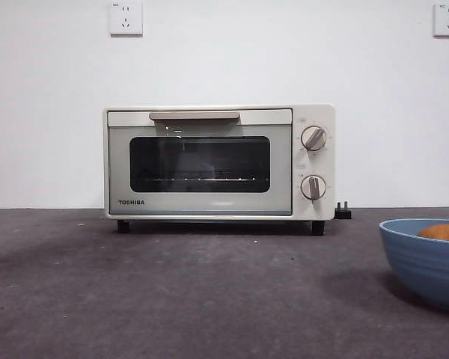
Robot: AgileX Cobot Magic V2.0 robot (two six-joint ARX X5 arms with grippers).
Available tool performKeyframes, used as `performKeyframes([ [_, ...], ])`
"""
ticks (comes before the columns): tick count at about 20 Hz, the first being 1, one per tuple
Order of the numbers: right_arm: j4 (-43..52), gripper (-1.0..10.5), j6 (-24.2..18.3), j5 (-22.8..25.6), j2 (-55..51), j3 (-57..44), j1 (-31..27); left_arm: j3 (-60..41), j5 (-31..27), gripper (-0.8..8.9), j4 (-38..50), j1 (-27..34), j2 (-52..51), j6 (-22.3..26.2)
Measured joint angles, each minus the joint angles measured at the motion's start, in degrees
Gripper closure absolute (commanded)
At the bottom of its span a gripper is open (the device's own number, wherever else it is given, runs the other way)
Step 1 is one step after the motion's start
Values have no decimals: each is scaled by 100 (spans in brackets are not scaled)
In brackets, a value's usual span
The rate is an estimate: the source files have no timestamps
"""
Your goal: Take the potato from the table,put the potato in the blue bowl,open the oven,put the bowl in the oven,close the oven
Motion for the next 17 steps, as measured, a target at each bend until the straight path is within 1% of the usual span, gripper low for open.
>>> performKeyframes([
  [2, -221, 958, 74, 0, -313, 0, 0, 0, 304, 819, 723, 0, 638, 4],
  [4, -435, 958, 177, 0, -546, 0, 0, 2, 483, 819, 1408, 0, 1285, 4],
  [6, -581, 958, 234, 0, -719, 0, 0, 15, 702, 819, 1858, -2, 1923, -17],
  [8, -605, 958, 256, 0, -848, 0, 0, 153, 1021, 819, 2033, 0, 2511, -131],
  [12, -763, 958, 356, -17, -997, 0, 0, 1005, 1469, 819, 2072, 33, 3429, -424],
  [13, -824, 958, 365, -17, -1010, 0, 0, 1237, 1486, 819, 2079, 35, 3541, -463],
  [15, -835, 958, 407, -17, -1034, 0, 0, 1663, 1281, 819, 2083, 35, 3724, -507],
  [17, -835, 958, 450, -17, -1040, 0, 0, 1963, 1246, 819, 1978, 35, 3921, -507],
])
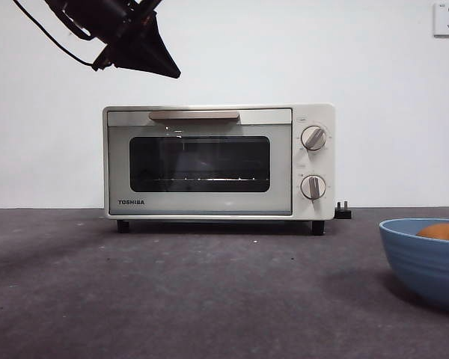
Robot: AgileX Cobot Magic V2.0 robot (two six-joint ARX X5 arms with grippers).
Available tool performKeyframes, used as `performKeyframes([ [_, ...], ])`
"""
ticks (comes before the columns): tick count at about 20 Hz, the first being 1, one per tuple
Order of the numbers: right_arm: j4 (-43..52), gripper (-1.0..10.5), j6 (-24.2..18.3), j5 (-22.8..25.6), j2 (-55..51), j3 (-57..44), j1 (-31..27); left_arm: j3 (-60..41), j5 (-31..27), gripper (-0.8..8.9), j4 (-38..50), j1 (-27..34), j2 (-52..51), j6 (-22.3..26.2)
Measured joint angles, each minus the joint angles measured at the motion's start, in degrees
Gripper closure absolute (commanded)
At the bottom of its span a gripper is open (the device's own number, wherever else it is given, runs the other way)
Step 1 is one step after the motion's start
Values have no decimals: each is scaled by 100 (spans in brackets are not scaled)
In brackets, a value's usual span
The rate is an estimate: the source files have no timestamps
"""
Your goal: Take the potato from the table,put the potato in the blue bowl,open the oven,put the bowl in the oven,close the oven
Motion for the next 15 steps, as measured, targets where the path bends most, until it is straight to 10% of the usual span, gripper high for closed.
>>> performKeyframes([
  [15, 26, 958, 208, -2, -2, 0, 0, 131, -682, 819, 195, 24, 597, -35],
])
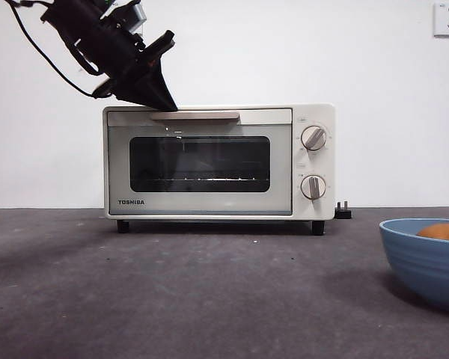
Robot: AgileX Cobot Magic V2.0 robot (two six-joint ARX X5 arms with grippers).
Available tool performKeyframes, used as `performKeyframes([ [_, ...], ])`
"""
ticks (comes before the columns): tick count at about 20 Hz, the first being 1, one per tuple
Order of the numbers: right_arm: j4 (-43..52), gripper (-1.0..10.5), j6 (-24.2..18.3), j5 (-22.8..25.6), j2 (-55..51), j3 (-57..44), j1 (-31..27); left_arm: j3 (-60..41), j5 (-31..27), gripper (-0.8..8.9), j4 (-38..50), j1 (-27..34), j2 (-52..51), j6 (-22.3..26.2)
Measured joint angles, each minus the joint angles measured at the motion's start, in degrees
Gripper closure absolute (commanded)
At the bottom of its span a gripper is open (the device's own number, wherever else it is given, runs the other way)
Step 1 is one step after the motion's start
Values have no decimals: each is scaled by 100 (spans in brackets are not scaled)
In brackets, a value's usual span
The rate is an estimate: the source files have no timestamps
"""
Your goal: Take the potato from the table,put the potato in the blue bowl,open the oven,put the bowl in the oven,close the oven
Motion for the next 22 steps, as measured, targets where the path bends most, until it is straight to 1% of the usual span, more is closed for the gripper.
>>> performKeyframes([
  [4, 4, 958, 4, 0, 0, 0, 0, 46, -20, 819, -160, -2, 0, 39],
  [7, 0, 958, 48, 0, 0, 0, 0, 129, 13, 819, -636, -2, -24, 175],
  [9, -57, 958, 179, 13, -37, 0, 0, 136, -28, 819, -942, -11, -85, 306],
  [13, -74, 958, 570, 313, -505, 0, 2, 162, -70, 819, -1410, -46, -140, 437],
  [17, -77, 958, 922, 310, -1213, 4, 7, 168, -295, 819, -1823, -188, -186, 595],
  [19, -77, 945, 1095, 297, -1368, 4, 7, 96, -378, 819, -1821, -313, -210, 603],
  [22, -77, 946, 1200, 210, -1460, 4, 7, -153, -472, 819, -1832, -570, -258, 601],
])
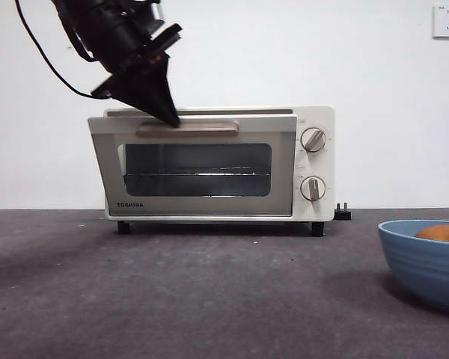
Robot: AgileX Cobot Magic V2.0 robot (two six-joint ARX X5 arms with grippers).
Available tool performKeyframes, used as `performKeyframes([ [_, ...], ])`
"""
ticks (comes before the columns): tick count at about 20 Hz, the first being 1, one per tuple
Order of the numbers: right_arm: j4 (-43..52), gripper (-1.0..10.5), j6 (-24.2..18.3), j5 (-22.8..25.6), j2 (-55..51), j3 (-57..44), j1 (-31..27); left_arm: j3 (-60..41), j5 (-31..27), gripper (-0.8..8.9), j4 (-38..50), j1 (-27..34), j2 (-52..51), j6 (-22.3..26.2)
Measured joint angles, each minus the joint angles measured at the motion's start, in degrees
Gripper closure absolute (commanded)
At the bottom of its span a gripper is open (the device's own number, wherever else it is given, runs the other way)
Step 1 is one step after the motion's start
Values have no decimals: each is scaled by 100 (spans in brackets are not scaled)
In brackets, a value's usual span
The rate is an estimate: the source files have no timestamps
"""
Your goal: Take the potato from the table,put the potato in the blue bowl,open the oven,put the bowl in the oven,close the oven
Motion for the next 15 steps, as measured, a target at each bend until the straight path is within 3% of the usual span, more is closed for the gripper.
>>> performKeyframes([
  [8, 0, 946, 7, -20, -2, 0, 0, -1469, -267, 819, 173, -293, -22, -275],
  [15, 0, 946, 4, -20, -2, 0, 0, -1504, -310, 819, 247, -293, -20, -457],
])
